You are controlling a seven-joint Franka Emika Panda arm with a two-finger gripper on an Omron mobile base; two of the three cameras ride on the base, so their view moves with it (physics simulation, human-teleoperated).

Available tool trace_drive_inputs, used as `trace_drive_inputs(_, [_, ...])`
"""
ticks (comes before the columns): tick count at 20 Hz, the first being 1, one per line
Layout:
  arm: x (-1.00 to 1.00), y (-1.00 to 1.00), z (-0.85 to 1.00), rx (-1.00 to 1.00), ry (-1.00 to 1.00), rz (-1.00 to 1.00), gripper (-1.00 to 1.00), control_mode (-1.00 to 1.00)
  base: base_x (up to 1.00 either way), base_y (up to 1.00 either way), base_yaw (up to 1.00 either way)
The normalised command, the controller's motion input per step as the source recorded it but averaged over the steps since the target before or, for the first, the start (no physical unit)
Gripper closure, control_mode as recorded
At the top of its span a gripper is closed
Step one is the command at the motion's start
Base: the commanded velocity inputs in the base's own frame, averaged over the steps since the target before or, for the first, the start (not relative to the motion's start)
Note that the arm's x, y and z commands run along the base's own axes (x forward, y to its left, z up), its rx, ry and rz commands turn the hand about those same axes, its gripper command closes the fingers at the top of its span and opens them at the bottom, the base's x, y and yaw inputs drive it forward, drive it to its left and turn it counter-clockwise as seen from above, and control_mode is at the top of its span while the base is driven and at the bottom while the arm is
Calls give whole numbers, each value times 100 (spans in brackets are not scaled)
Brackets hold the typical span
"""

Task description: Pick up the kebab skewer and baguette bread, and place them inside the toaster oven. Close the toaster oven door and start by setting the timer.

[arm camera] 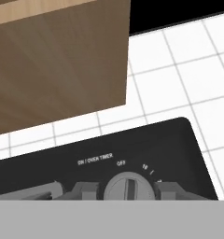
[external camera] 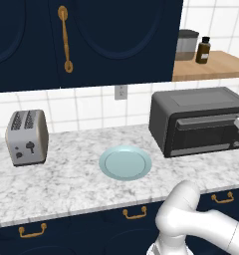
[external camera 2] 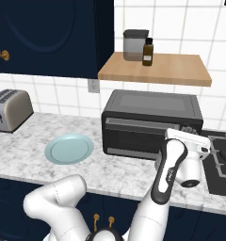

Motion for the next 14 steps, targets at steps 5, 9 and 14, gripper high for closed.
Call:
trace_drive_inputs(5, [32, 40, 1, 1, 0, -2, 100, -100, 0, 0, 0])
trace_drive_inputs(9, [51, 36, 2, 0, 0, -9, 100, -100, 0, 0, 0])
trace_drive_inputs(14, [55, 25, 0, 0, 0, -14, 100, -100, 0, 0, 0])
